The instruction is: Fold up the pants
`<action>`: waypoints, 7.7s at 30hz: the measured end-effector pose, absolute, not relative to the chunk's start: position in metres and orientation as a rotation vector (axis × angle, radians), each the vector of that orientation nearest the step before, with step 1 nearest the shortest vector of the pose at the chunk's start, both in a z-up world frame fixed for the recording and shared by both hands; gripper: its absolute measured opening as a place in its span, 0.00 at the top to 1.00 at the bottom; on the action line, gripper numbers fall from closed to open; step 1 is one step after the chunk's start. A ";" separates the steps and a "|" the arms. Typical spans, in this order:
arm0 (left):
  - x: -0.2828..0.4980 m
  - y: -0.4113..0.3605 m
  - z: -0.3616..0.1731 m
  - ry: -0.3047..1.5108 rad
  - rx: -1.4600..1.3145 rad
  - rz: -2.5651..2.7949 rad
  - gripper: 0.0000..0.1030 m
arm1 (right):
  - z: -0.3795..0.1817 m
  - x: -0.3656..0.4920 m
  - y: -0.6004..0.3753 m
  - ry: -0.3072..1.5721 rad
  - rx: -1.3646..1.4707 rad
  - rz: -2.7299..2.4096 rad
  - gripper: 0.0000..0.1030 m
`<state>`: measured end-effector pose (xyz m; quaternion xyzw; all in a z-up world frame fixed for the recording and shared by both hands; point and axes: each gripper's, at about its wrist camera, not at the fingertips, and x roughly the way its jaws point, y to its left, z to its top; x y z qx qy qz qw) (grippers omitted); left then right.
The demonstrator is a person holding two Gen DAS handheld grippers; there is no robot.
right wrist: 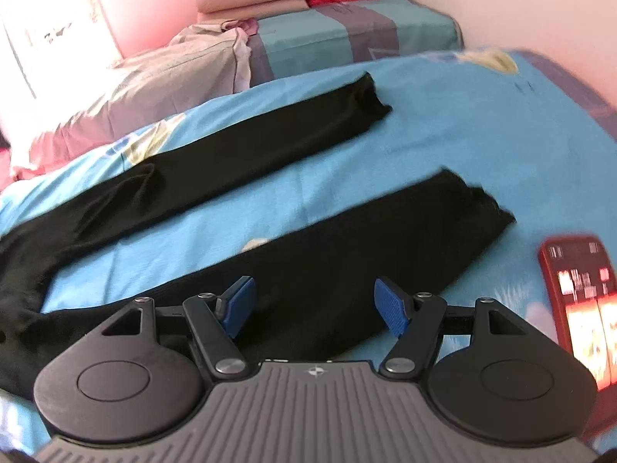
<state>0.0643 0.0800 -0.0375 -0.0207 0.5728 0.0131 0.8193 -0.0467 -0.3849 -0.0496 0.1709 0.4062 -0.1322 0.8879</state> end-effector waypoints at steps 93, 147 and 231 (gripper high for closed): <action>0.120 0.120 -0.025 1.150 -0.254 0.315 0.00 | -0.065 0.074 -0.512 0.599 0.588 -0.531 0.49; 0.226 0.164 -0.043 1.018 -0.137 0.040 0.00 | -0.061 0.144 -0.193 0.909 0.297 0.583 0.56; 0.240 0.051 -0.088 1.070 0.097 0.026 0.00 | -0.079 0.148 -0.270 0.694 0.248 0.022 0.90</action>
